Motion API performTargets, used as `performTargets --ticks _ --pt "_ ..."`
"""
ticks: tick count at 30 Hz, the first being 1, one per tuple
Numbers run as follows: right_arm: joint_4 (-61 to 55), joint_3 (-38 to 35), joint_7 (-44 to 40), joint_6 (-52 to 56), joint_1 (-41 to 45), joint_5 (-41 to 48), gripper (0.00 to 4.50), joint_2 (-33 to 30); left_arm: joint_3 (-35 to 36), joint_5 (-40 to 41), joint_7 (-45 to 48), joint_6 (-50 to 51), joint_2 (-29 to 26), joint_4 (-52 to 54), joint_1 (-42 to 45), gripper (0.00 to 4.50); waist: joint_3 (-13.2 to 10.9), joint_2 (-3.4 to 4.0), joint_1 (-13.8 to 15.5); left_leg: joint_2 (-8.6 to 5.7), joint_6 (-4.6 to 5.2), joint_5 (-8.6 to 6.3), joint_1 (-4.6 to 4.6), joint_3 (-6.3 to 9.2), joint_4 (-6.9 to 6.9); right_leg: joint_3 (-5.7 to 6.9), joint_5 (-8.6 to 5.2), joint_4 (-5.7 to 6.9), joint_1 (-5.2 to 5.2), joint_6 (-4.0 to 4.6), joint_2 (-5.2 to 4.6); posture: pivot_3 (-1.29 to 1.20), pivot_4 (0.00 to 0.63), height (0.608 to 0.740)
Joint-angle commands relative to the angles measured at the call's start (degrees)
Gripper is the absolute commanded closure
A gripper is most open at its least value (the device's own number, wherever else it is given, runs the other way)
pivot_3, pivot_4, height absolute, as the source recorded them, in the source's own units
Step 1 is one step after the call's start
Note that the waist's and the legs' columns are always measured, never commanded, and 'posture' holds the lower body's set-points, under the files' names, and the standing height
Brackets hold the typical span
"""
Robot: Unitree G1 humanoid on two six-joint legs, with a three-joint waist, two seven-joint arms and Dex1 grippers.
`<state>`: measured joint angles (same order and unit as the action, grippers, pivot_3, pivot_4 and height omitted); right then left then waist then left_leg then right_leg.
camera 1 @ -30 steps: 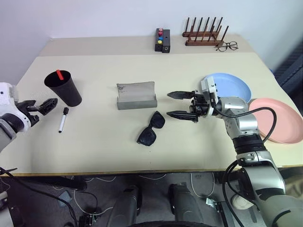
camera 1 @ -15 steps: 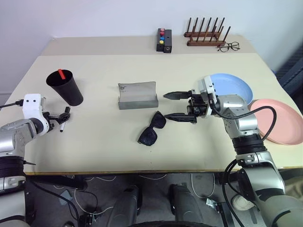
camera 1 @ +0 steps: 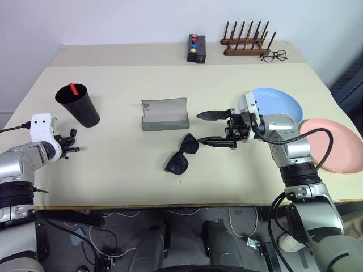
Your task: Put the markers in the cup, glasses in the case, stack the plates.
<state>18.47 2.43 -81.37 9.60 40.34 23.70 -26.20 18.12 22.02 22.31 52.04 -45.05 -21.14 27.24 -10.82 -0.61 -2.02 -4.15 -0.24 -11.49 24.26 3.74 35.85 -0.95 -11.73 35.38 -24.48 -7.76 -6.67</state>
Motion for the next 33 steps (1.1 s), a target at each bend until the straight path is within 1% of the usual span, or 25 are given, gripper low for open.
performTargets --ticks 1,4,5,6,8,11,13,15,16,17,19,23,25,26,28,30,31,33 --pt "-1.6 -0.7 0.1 -0.3 0.6 0.7 0.59 -0.6 3.2 2.8 2.4 1.5 -0.1 7.8 -3.8 4.48 0.0 0.0 0.0 0.0 0.0 0.0 0.0 0.0 0.0 -0.01 0.0 0.0 0.0 0.0 -0.01 0.0 0.15 0.74" --pt "-1.4 -0.8 0.0 -0.4 0.6 0.7 0.59 -0.6 4.0 7.5 7.8 5.0 -0.9 17.7 -9.3 4.48 0.0 0.0 -0.3 0.0 -0.02 -0.01 0.01 -0.01 -0.05 -0.02 0.0 -0.04 -0.03 0.0 -0.04 0.0 0.15 0.74" --pt "-1.1 -0.8 0.0 -0.6 0.7 0.7 0.59 -0.6 3.3 9.0 10.6 5.6 -2.0 21.8 -12.0 4.48 0.0 0.0 -0.4 0.0 -0.02 -0.01 0.02 -0.01 -0.06 -0.02 0.0 -0.05 -0.04 0.0 -0.04 0.0 0.15 0.74" --pt "-0.8 -0.9 -0.1 -0.6 0.8 0.7 0.59 -0.6 3.5 12.4 13.8 8.5 -2.7 25.4 -14.0 4.48 0.0 0.0 -0.4 0.0 -0.02 -0.01 0.02 -0.01 -0.08 -0.02 0.0 -0.06 -0.04 0.01 -0.05 0.0 0.15 0.74" --pt "-0.4 -1.0 0.1 -0.7 1.0 0.8 0.59 -0.4 3.1 16.2 17.8 11.7 -4.4 30.8 -16.7 4.48 0.0 0.0 -0.4 0.02 -0.03 -0.02 0.03 -0.01 -0.11 -0.03 0.0 -0.08 -0.06 0.02 -0.05 0.0 0.15 0.74" --pt "-0.1 -1.3 0.5 -0.6 1.7 1.2 0.59 0.1 -1.2 15.4 21.5 10.0 -7.6 35.8 -19.9 4.48 0.0 0.01 -0.3 0.02 -0.03 -0.02 0.02 0.0 -0.13 -0.03 -0.03 -0.08 -0.06 0.06 -0.06 0.0 0.15 0.74" --pt "0.2 -1.4 0.8 -1.0 2.0 1.1 0.59 0.4 -2.6 14.1 21.9 7.6 -7.9 36.5 -19.7 4.48 0.0 0.03 -0.2 0.01 -0.03 -0.02 0.01 -0.01 -0.16 -0.04 -0.11 -0.13 -0.05 0.21 -0.06 0.0 0.15 0.74" --pt "0.4 -1.8 1.6 -1.2 2.5 1.3 0.59 0.9 -1.8 9.4 16.7 -5.3 -1.3 32.9 -13.8 4.48 0.0 0.11 0.2 0.01 -0.03 -0.02 0.01 0.0 -0.16 -0.03 -0.12 -0.16 -0.04 0.22 -0.06 0.0 0.15 0.74" --pt "0.4 -2.0 2.0 -1.3 2.6 1.3 0.59 1.0 -1.4 6.2 12.0 -11.3 2.1 31.2 -10.9 4.48 0.0 0.05 0.8 -0.01 -0.04 -0.02 0.0 0.0 -0.16 -0.02 -0.11 -0.18 -0.03 0.22 -0.08 0.0 0.15 0.74" --pt "0.5 -2.2 2.4 -1.5 2.7 1.3 0.59 1.1 -2.0 4.1 9.8 -14.8 4.2 29.9 -8.2 4.48 0.0 -0.01 1.2 0.01 -0.08 0.01 0.0 0.02 -0.13 0.0 -0.07 -0.21 -0.03 0.25 -0.03 0.0 0.15 0.74" --pt "0.5 -2.4 2.8 -1.8 2.7 1.2 0.59 1.1 -3.2 0.6 7.4 -20.6 6.8 28.8 -4.5 4.48 0.0 -0.07 1.4 0.01 -0.17 0.07 0.02 0.04 -0.1 0.01 0.07 -0.23 -0.02 0.12 -0.01 0.0 0.15 0.74" --pt "1.2 -3.0 4.3 -2.0 3.2 1.2 0.59 1.3 -4.0 -2.8 0.2 -27.1 12.8 24.0 7.0 4.48 0.0 -0.08 1.5 -0.03 -0.16 0.09 0.03 -0.01 -0.11 0.0 0.08 -0.25 0.0 0.11 -0.03 0.0 0.15 0.74" --pt "1.7 -3.4 5.4 -2.5 3.8 1.3 0.59 1.9 -3.3 -3.9 -3.3 -29.3 15.2 20.4 12.2 4.48 0.0 -0.1 1.5 -0.04 -0.09 0.13 0.04 -0.02 -0.08 0.0 0.09 -0.24 0.01 0.1 -0.02 0.0 0.15 0.74" --pt "1.9 -3.8 6.3 -2.3 4.2 1.7 0.59 2.4 -2.6 -4.4 -3.5 -32.4 15.8 18.2 13.6 4.48 0.0 -0.09 1.4 -0.03 -0.04 0.16 0.05 -0.01 -0.06 0.01 0.09 -0.24 0.01 0.1 0.01 0.0 0.15 0.74" --pt "2.6 -5.0 8.2 -2.5 5.2 2.6 0.59 3.7 -0.1 -3.5 -3.2 -36.9 16.4 12.7 15.6 4.48 0.0 -0.08 0.8 -0.03 -0.01 0.18 0.03 -0.07 -0.08 -0.02 0.09 -0.21 0.0 0.09 0.03 0.0 0.15 0.74" --pt "3.3 -6.4 10.1 -2.5 6.2 3.6 0.59 5.1 2.6 -3.3 -5.7 -40.8 16.8 6.9 17.4 4.48 0.0 -0.08 0.5 -0.03 0.0 0.19 -0.05 -0.11 -0.17 -0.06 0.09 -0.21 -0.02 0.09 0.1 0.0 0.15 0.74" --pt "3.6 -7.2 11.4 -2.6 6.9 4.1 0.59 6.0 4.8 -2.9 -9.0 -42.6 17.4 3.5 18.7 4.48 0.0 -0.08 0.4 -0.02 0.01 0.19 -0.09 -0.11 -0.2 -0.06 0.09 -0.19 -0.02 0.09 0.13 0.0 0.15 0.74" --pt "3.9 -7.7 13.0 -3.3 7.7 4.0 0.59 7.1 7.0 -3.3 -12.1 -47.2 17.9 0.3 19.1 4.48 0.0 -0.09 0.4 -0.01 0.01 0.2 -0.09 -0.07 -0.21 -0.05 0.09 -0.14 -0.04 0.1 0.17 0.0 0.15 0.74"
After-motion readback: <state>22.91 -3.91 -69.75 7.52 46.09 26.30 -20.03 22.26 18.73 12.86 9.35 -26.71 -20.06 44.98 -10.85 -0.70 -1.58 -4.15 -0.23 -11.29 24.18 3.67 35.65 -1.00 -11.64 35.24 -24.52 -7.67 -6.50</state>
